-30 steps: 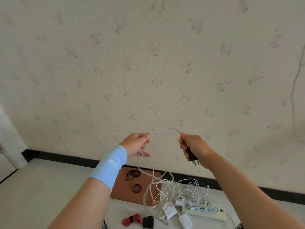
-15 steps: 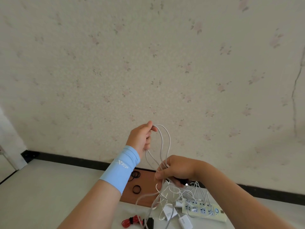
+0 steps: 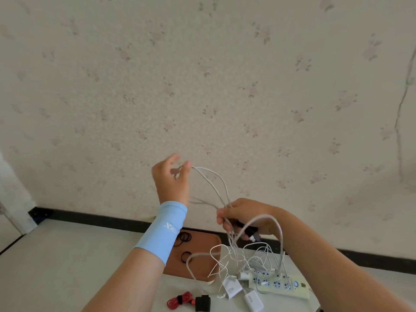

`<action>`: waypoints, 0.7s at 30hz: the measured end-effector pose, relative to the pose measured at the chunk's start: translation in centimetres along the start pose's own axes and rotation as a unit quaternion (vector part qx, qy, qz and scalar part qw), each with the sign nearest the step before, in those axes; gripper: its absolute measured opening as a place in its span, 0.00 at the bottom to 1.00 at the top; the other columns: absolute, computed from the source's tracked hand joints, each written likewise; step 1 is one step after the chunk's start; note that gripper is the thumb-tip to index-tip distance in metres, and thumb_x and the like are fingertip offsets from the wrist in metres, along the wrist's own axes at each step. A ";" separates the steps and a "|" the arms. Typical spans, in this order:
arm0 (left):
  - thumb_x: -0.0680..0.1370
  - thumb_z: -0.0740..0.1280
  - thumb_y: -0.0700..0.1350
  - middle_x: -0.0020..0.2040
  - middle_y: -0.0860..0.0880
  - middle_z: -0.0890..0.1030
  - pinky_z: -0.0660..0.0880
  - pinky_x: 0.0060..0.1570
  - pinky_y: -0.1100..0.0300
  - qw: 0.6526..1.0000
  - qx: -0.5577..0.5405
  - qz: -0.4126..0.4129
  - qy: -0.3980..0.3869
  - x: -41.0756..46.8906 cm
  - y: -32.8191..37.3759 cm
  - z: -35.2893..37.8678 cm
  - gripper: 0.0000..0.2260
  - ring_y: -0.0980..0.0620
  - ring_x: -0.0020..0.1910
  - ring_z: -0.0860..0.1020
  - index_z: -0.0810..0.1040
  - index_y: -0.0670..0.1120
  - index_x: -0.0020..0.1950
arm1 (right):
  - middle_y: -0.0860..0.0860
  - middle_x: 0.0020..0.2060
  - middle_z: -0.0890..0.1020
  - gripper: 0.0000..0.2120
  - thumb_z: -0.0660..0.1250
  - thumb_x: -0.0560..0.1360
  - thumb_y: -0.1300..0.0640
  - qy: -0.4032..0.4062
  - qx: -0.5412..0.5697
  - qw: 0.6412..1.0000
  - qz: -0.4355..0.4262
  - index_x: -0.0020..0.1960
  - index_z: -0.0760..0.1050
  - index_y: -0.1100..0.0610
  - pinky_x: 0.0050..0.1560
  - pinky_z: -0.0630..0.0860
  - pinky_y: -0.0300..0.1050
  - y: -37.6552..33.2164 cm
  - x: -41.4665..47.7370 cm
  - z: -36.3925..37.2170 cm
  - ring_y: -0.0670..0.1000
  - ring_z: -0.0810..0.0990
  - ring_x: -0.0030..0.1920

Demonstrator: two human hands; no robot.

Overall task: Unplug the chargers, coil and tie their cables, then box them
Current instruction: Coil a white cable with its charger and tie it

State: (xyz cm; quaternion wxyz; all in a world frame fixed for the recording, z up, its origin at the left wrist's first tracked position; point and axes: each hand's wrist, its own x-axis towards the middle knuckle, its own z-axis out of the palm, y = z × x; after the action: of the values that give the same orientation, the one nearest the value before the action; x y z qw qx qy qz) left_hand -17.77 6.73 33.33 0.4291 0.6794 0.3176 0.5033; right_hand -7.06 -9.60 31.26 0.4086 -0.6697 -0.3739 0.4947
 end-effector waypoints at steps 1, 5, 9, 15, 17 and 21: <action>0.76 0.71 0.49 0.63 0.51 0.67 0.74 0.51 0.63 0.996 -0.058 -0.068 0.030 -0.4 -0.1 0.3 0.17 0.58 0.52 0.75 0.76 0.49 0.64 | 0.55 0.33 0.77 0.13 0.61 0.84 0.54 0.022 0.052 0.998 -0.011 0.48 0.77 0.62 0.20 0.69 0.37 0.1 0.1 -0.1 0.47 0.71 0.21; 0.81 0.62 0.56 0.54 0.46 0.73 0.76 0.45 0.55 0.974 -0.135 -0.180 -0.034 -1.6 0.1 1.6 0.17 0.46 0.49 0.76 0.73 0.43 0.58 | 0.52 0.33 0.77 0.12 0.59 0.85 0.54 0.057 0.197 0.978 -0.041 0.47 0.75 0.59 0.22 0.68 0.38 -0.1 0.4 -0.4 0.47 0.68 0.23; 0.81 0.53 0.64 0.55 0.44 0.82 0.79 0.55 0.48 0.892 -0.190 -0.308 -0.272 -3.1 0.7 2.2 0.27 0.44 0.52 0.82 0.75 0.43 0.62 | 0.51 0.31 0.76 0.13 0.56 0.85 0.55 0.127 0.284 0.948 -0.064 0.46 0.73 0.57 0.21 0.66 0.38 -0.5 1.1 -0.6 0.46 0.68 0.22; 0.78 0.70 0.48 0.54 0.47 0.85 0.80 0.51 0.56 0.836 -0.035 -0.195 -0.511 -4.0 0.3 1.6 0.16 0.49 0.51 0.84 0.76 0.44 0.63 | 0.55 0.35 0.81 0.11 0.61 0.84 0.54 0.195 0.339 0.919 -0.057 0.47 0.76 0.59 0.23 0.71 0.41 -1.0 0.6 -0.9 0.51 0.76 0.26; 0.75 0.71 0.36 0.57 0.46 0.83 0.80 0.45 0.61 0.843 0.003 -0.184 -0.506 -4.0 0.2 1.6 0.17 0.50 0.46 0.84 0.76 0.42 0.64 | 0.55 0.36 0.82 0.11 0.60 0.85 0.55 0.210 0.334 0.917 -0.055 0.49 0.75 0.60 0.23 0.70 0.40 -1.1 0.6 -0.8 0.50 0.78 0.27; 0.79 0.62 0.31 0.56 0.47 0.84 0.76 0.39 0.65 0.847 0.043 -0.168 -0.503 -3.2 0.6 1.1 0.21 0.53 0.40 0.84 0.74 0.48 0.68 | 0.53 0.35 0.82 0.12 0.59 0.85 0.55 0.260 0.295 0.918 -0.050 0.50 0.76 0.60 0.25 0.71 0.41 -0.9 0.6 -0.7 0.50 0.76 0.28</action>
State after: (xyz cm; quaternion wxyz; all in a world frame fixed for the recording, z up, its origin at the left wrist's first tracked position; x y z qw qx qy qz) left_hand -17.70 3.44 32.39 0.5785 0.7934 0.1894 -0.0011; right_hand -6.34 -8.82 32.00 0.6945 -0.6046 -0.1248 0.3697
